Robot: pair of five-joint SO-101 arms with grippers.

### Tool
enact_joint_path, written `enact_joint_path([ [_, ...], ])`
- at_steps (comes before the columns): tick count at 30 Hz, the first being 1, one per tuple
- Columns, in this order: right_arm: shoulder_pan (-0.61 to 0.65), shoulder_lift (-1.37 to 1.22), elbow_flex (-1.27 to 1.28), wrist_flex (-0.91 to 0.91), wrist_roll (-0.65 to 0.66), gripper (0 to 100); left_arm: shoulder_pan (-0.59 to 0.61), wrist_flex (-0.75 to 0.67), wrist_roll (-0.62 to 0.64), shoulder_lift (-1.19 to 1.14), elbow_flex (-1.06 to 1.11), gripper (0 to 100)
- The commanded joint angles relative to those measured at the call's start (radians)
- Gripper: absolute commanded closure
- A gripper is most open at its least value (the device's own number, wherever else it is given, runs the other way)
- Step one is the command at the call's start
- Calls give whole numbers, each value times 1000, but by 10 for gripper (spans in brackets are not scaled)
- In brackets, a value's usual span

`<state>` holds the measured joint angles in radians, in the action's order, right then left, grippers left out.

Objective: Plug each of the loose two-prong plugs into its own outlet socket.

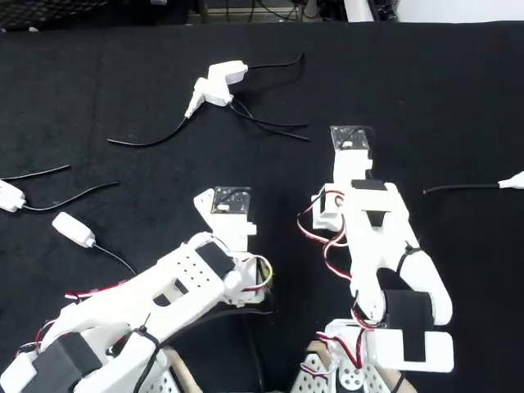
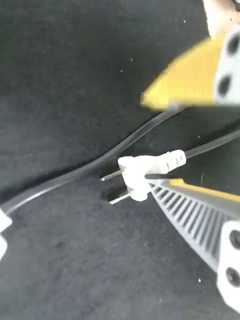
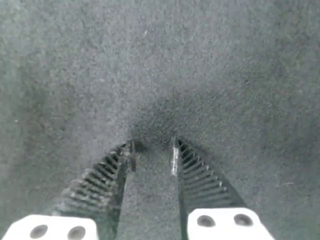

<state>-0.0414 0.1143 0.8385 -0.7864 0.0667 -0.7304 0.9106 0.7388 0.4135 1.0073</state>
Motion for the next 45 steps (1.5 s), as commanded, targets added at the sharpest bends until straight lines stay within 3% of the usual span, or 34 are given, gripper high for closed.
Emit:
enact_joint_path([
  [1, 12, -1, -42, 6, -5, 883, 18, 9, 52, 9, 15, 550],
  [7, 12, -1, -42, 6, -5, 883, 25, 23, 52, 12, 4, 621],
  [11, 12, -1, -42, 6, -5, 883, 30, 158, 51, 26, -59, 617],
  [16, 12, -1, -44, 6, -5, 883, 84, 180, 51, 75, -54, 620],
  [25, 12, -1, -44, 6, -5, 884, 59, -71, 57, 52, 65, 622],
  [32, 12, -1, -42, 6, -5, 884, 56, -83, 57, 25, 70, 624],
  [35, 12, -1, -42, 6, -5, 884, 36, -81, 55, 25, 70, 698],
  [41, 12, -1, -42, 6, -5, 884, 38, -84, -6, 15, 48, 951],
  [45, 12, -1, -42, 6, -5, 884, 39, -83, -43, 17, 50, 959],
])
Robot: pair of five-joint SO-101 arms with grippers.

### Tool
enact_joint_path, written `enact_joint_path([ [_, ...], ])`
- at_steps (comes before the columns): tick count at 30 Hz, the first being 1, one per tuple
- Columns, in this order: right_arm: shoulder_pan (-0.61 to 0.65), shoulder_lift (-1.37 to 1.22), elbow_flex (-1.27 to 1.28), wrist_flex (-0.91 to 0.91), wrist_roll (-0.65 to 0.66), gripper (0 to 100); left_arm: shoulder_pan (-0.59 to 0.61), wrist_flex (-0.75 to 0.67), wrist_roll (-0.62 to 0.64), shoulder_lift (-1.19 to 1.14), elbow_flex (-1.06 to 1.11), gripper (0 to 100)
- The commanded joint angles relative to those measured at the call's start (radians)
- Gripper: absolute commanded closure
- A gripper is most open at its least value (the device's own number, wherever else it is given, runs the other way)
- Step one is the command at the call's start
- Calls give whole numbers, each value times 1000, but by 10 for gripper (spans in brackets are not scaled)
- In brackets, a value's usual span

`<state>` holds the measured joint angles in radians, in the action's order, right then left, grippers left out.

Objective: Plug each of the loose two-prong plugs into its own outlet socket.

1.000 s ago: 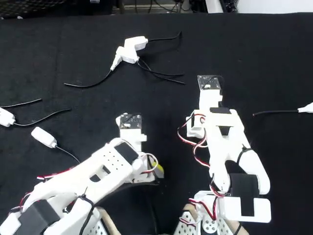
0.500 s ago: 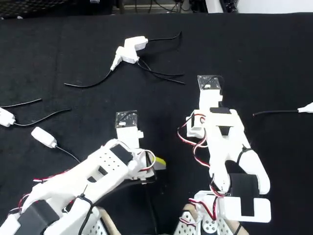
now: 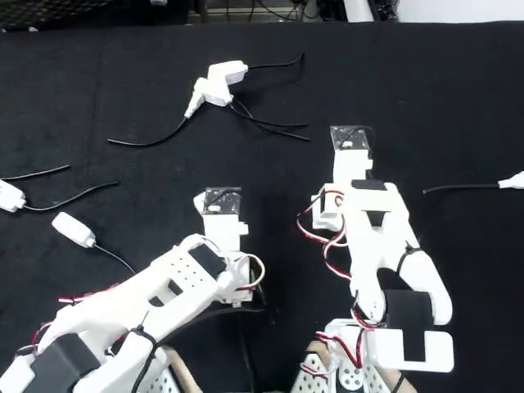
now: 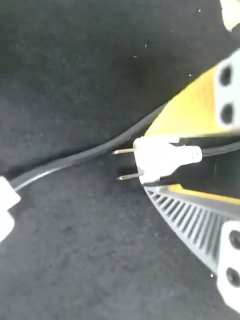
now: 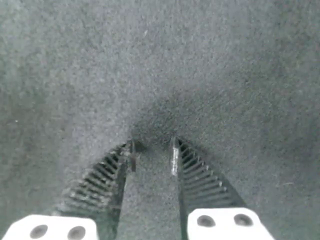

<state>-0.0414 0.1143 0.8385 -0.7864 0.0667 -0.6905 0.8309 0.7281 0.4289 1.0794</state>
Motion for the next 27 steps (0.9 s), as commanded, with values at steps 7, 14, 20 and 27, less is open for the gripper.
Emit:
enact_joint_path([
  [7, 12, -1, -44, 6, -5, 884, 81, -2, -38, 9, -30, 970],
  [14, 14, -1, -44, 9, -5, 884, 153, 86, -38, 15, -156, 970],
  [20, 14, -1, -44, 9, -5, 884, 148, 282, -34, 123, -303, 970],
  [27, 14, 8, -39, 6, -5, 885, 268, 288, 55, 334, -306, 970],
])
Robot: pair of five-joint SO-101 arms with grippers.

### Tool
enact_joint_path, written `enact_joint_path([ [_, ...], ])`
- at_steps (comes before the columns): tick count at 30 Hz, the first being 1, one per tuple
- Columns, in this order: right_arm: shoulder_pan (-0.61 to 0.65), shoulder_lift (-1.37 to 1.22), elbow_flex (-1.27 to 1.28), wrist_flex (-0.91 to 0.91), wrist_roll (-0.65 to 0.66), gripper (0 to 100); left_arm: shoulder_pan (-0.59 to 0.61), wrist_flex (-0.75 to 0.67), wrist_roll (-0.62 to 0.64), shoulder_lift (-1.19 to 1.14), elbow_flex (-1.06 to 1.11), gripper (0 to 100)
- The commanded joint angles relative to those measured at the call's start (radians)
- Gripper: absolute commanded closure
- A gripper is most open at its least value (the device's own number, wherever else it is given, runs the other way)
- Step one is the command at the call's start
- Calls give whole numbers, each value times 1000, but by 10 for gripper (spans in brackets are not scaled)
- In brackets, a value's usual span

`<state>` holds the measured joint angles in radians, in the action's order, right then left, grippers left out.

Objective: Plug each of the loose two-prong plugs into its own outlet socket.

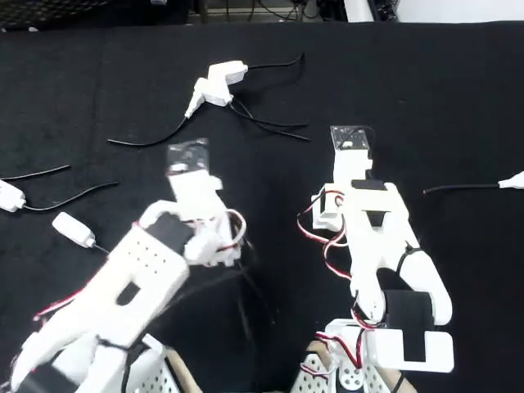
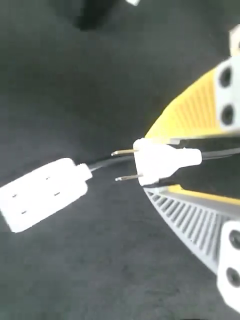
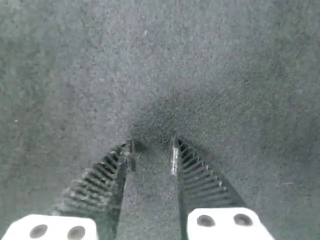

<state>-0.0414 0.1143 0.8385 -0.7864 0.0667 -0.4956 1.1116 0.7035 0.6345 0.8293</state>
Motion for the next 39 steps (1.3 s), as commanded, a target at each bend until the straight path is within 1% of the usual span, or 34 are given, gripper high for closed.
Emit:
enact_joint_path([
  [1, 12, 10, -39, 6, -5, 885, 96, 6, 103, 161, -54, 970],
  [4, 8, 10, -39, 6, -5, 889, 159, 6, 126, 244, -53, 970],
  [6, 12, 10, -41, 6, -5, 928, 166, 6, 127, 292, -62, 970],
  [8, 14, 10, -45, 6, -5, 990, 136, 6, 144, 345, -74, 970],
  [10, 14, 10, -45, 11, -5, 976, 88, 6, 178, 388, -90, 970],
  [11, 14, 10, -45, 12, -5, 985, 65, 6, 186, 410, -93, 970],
  [14, 15, 10, -45, 14, -5, 987, 13, -11, 186, 443, -94, 970],
  [16, 40, 10, -45, 23, -5, 987, -10, -29, 186, 456, -93, 970],
  [19, 121, 10, -42, 74, -5, 987, -70, -34, 190, 457, -101, 970],
  [21, 170, 10, -45, 84, -9, 987, -93, -35, 216, 457, -91, 970],
  [24, 221, 10, -42, 83, -12, 987, -91, -35, 219, 456, -91, 970],
  [28, 247, 27, -39, 75, -17, 987, -64, -37, 221, 457, -91, 970],
  [31, 301, 125, -7, 35, -66, 987, -4, -64, 221, 457, -90, 970],
  [34, 411, 302, 47, 9, -77, 987, 39, -74, 221, 457, -85, 970],
  [35, 437, 358, 67, 18, -77, 987, 36, -68, 221, 459, -84, 970],
  [39, 454, 542, 197, 140, -68, 987, 24, 3, 221, 534, -107, 970],
])
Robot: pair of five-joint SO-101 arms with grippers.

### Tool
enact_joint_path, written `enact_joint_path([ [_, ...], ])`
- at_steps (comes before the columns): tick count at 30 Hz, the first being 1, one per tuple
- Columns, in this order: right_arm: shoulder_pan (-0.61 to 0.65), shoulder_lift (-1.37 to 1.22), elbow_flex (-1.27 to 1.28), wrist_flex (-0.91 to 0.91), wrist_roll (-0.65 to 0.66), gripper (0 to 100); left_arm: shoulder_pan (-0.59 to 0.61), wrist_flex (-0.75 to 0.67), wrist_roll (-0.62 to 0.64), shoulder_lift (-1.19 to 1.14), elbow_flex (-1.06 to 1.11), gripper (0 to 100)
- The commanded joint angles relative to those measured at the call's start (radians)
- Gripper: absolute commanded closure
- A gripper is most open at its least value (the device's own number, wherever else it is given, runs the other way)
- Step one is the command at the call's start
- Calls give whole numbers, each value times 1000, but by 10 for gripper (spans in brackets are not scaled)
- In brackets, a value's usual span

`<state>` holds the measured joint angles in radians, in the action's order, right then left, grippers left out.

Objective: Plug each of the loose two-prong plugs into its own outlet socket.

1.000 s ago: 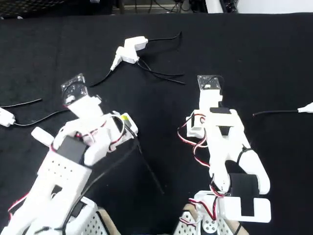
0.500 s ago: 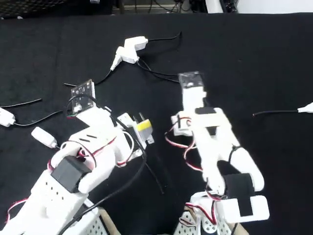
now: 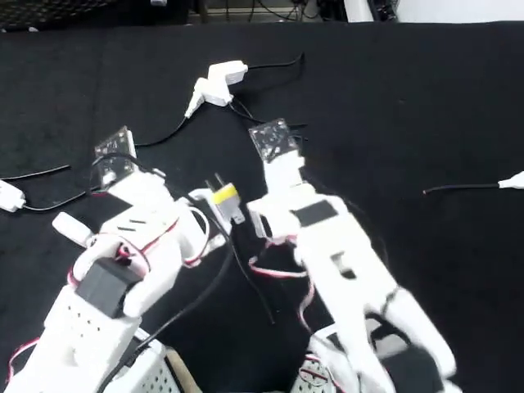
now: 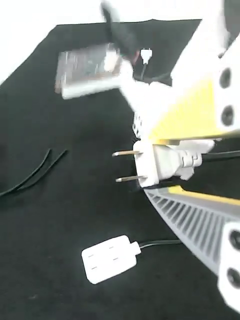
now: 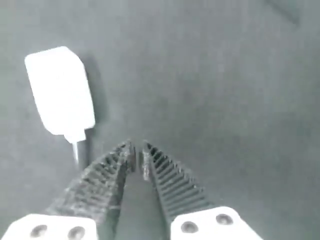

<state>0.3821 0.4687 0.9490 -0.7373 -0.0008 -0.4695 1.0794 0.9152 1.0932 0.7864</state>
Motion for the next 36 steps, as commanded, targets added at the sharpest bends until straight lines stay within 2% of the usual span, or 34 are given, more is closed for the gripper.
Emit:
enact_joint_path([
  [1, 48, 217, 124, 124, 2, 987, -2, 32, 9, 98, -50, 970],
  [5, 84, 292, 228, 207, 66, 987, -27, 29, 9, 203, 2, 970],
  [10, 104, 374, 263, 207, 68, 987, -50, -28, 8, 304, 93, 970],
  [16, 101, 493, 338, 255, 77, 987, -53, -23, 9, 339, 127, 970],
  [21, 86, 648, 407, 272, 77, 987, -117, -31, 6, 341, 177, 970],
  [28, 87, 1000, 443, 78, 77, 987, -140, -32, 5, 339, 193, 970],
  [31, 133, 1141, 449, -14, 77, 987, -145, -32, 5, 341, 191, 970],
  [36, 187, 1260, 484, -66, 78, 986, -150, -25, 3, 347, 191, 970],
])
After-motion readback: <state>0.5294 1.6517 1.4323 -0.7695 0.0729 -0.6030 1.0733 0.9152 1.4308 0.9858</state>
